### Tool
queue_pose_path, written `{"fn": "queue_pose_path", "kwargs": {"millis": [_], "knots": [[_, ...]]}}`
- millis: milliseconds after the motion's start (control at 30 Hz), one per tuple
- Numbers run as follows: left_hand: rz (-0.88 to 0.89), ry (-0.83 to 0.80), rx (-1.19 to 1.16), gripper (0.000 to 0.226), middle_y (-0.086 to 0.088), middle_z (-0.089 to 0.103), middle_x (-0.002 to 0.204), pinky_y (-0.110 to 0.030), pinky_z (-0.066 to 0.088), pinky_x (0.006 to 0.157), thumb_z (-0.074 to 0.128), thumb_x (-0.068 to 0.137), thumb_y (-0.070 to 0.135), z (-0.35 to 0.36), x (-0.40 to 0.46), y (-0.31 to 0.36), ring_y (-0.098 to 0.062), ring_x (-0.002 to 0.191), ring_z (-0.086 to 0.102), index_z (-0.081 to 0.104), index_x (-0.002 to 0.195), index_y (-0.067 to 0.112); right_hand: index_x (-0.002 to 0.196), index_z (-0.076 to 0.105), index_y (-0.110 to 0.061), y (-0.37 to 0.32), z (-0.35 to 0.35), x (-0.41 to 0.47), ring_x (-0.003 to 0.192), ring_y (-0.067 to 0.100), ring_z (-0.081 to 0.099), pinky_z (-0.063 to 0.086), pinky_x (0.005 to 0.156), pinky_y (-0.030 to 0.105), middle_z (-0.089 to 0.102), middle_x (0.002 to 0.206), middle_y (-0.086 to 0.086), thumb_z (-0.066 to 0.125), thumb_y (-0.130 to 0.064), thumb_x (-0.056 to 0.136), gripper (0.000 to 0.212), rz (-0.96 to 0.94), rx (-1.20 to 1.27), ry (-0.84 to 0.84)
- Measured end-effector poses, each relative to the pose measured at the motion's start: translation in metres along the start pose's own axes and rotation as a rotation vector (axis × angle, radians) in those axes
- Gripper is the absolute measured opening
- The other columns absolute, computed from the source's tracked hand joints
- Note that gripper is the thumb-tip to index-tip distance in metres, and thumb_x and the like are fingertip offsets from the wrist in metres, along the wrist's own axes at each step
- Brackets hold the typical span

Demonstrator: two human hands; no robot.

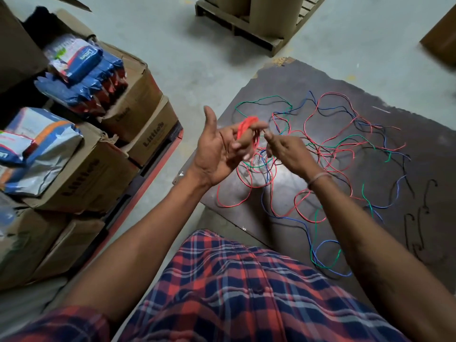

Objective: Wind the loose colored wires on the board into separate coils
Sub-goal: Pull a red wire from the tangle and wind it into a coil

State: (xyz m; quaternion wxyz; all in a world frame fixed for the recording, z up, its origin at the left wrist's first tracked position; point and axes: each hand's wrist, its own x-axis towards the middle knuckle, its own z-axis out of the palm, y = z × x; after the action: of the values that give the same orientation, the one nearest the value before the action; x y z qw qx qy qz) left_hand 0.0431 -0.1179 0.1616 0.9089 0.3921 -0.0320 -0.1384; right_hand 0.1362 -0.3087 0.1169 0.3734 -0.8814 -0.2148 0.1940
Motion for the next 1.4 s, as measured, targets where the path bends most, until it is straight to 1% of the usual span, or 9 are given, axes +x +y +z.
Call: {"fn": "queue_pose_path", "kwargs": {"millis": [167, 333, 433, 567, 667, 800, 967, 1167, 1400], "knots": [[0.135, 0.159, -0.111, 0.11, -0.005, 0.059, 0.084, -0.031, 0.048, 0.081, -0.002, 0.095, 0.076, -0.011, 0.015, 0.003, -0.015, 0.062, 0.053, 0.042, 0.137, -0.015, 0.104, 0.062, -0.01, 0.009, 0.036, -0.016, 0.084, 0.035, 0.065, 0.044, 0.07, 0.04, 0.072, 0.083, 0.01, 0.048, -0.035, 0.108, 0.029, -0.116, -0.245, -0.104], [0.105, 0.245, -0.052, 0.115, -0.023, 0.056, 0.143, -0.038, 0.032, 0.121, -0.006, 0.09, 0.079, -0.021, 0.031, -0.015, -0.028, 0.133, 0.055, 0.042, 0.145, -0.01, 0.12, 0.06, -0.012, 0.003, 0.044, -0.028, 0.089, 0.04, 0.064, 0.041, 0.071, 0.038, 0.071, 0.097, 0.018, 0.054, -0.015, 0.101, 0.02, -0.255, -0.332, -0.234], [-0.005, 0.384, 0.555, 0.122, -0.014, 0.064, 0.137, -0.032, 0.035, 0.119, 0.006, 0.078, 0.094, -0.027, 0.038, -0.03, -0.019, 0.129, 0.06, 0.048, 0.143, 0.0, 0.118, 0.061, -0.014, 0.001, 0.039, -0.028, 0.09, 0.041, 0.065, 0.042, 0.069, 0.037, 0.073, 0.099, 0.017, 0.055, -0.011, 0.097, 0.023, -0.274, -0.379, -0.175], [-0.199, 0.291, 1.615, 0.07, -0.015, 0.066, 0.107, -0.044, 0.051, 0.084, 0.036, 0.101, 0.064, -0.054, 0.028, -0.049, -0.039, 0.1, 0.066, 0.037, 0.126, 0.0, 0.108, 0.061, -0.019, 0.011, 0.02, -0.016, 0.087, 0.044, 0.065, 0.043, 0.064, 0.04, 0.071, 0.094, 0.019, 0.059, -0.024, 0.095, 0.014, -0.184, -0.548, -0.058], [-0.247, 0.156, 1.807, 0.062, -0.019, 0.063, 0.096, -0.043, 0.042, 0.067, 0.054, 0.097, 0.059, -0.065, 0.017, -0.046, -0.041, 0.091, 0.061, 0.041, 0.117, 0.002, 0.099, 0.064, -0.014, 0.03, 0.006, -0.008, 0.091, 0.041, 0.064, 0.039, 0.068, 0.04, 0.072, 0.094, 0.013, 0.077, -0.025, 0.085, 0.022, -0.208, -0.579, -0.022], [-0.17, 0.267, 1.862, 0.039, -0.021, 0.062, 0.098, -0.043, 0.034, 0.067, 0.051, 0.102, 0.049, -0.071, 0.011, -0.037, -0.043, 0.093, 0.058, 0.041, 0.09, 0.013, 0.079, 0.072, -0.012, 0.052, 0.001, -0.001, 0.077, 0.025, 0.058, 0.035, 0.067, 0.029, 0.065, 0.08, 0.005, 0.087, -0.026, 0.079, 0.02, -0.24, -0.318, 0.058], [-0.198, 0.53, 1.927, 0.042, -0.024, 0.066, 0.117, -0.048, 0.045, 0.081, 0.04, 0.108, 0.039, -0.078, 0.006, -0.028, -0.043, 0.109, 0.06, 0.06, 0.107, 0.002, 0.077, 0.073, -0.014, 0.054, -0.005, -0.002, 0.067, 0.015, 0.056, 0.042, 0.066, 0.026, 0.065, 0.072, -0.003, 0.085, -0.026, 0.082, 0.017, -0.11, -0.05, 0.244], [-0.272, 0.744, 1.854, 0.041, -0.03, 0.068, 0.111, -0.048, 0.046, 0.083, 0.039, 0.109, 0.032, -0.084, 0.001, -0.023, -0.049, 0.107, 0.061, 0.064, 0.103, 0.0, 0.078, 0.066, -0.037, 0.054, -0.012, 0.007, 0.081, 0.021, 0.058, 0.044, 0.082, 0.042, 0.058, 0.081, -0.016, 0.067, -0.062, 0.082, 0.025, -0.334, -0.297, -0.177], [-0.254, 0.791, 1.792, 0.042, -0.029, 0.067, 0.115, -0.048, 0.047, 0.084, 0.037, 0.109, 0.03, -0.082, 0.008, -0.016, -0.05, 0.108, 0.06, 0.066, 0.106, -0.001, 0.076, 0.074, -0.025, 0.062, -0.007, 0.002, 0.085, 0.035, 0.053, 0.046, 0.073, 0.043, 0.057, 0.093, 0.005, 0.066, -0.056, 0.081, 0.033, -0.336, -0.612, 0.026]]}}
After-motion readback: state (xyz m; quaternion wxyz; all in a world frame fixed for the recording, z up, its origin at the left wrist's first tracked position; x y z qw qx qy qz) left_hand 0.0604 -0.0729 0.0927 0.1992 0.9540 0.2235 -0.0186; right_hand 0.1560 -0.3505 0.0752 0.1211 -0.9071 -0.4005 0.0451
